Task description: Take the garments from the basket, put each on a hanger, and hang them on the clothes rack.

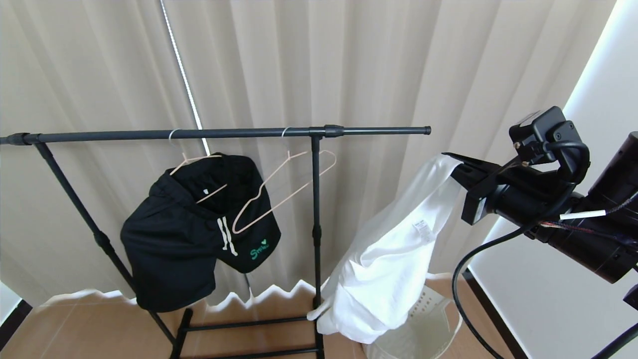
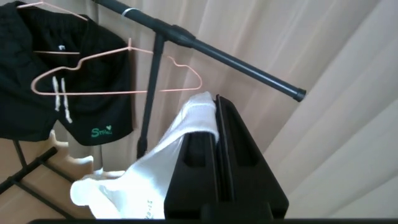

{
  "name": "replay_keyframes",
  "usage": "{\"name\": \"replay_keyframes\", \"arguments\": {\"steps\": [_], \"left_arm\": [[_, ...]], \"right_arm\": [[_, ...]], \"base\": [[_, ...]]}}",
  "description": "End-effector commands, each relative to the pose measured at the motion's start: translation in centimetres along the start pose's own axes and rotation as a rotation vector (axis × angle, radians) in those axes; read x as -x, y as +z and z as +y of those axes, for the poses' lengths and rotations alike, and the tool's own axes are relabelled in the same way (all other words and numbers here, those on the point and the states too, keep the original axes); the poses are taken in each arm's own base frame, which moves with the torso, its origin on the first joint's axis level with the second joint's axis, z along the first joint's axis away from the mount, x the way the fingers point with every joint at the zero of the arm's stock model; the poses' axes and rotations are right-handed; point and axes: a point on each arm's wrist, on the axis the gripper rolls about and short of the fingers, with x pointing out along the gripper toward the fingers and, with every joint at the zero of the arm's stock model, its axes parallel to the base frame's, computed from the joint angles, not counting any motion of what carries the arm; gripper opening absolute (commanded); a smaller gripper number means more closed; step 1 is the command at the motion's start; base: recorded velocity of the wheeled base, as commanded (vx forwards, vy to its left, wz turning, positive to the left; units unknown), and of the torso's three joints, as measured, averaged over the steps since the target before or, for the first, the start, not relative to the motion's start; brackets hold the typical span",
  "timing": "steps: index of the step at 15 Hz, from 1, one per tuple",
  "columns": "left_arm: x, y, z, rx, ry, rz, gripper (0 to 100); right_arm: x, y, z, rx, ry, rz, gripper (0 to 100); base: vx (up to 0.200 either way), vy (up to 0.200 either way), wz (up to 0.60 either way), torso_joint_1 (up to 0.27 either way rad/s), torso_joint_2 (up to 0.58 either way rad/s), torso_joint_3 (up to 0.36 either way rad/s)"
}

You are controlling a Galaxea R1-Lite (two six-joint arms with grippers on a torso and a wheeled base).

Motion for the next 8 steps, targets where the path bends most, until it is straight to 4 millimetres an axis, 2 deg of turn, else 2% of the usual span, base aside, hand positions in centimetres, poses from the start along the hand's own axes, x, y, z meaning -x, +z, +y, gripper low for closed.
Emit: {"name": "replay_keyframes", "arguments": {"steps": [1, 5, 8], "left_arm": [[-0.01, 0.01, 0.0, 0.0, 0.0, 0.001, 100], [-0.01, 0.01, 0.0, -0.003, -0.001, 0.001, 100], [-0.01, 0.01, 0.0, -0.003, -0.001, 0.001, 100]], "right_arm": [[0.0, -0.01, -0.01, 0.0, 0.0, 0.0, 0], [-0.07, -0.17, 0.03, 0.0, 0.001, 0.006, 0], [-0.04, -0.24, 0.05, 0.002, 0.001, 0.009, 0]], "base": [[0.0, 0.2, 0.0, 0.002, 0.0, 0.002], [0.0, 0.2, 0.0, 0.0, 0.0, 0.002], [0.0, 0.0, 0.0, 0.0, 0.0, 0.0]]}}
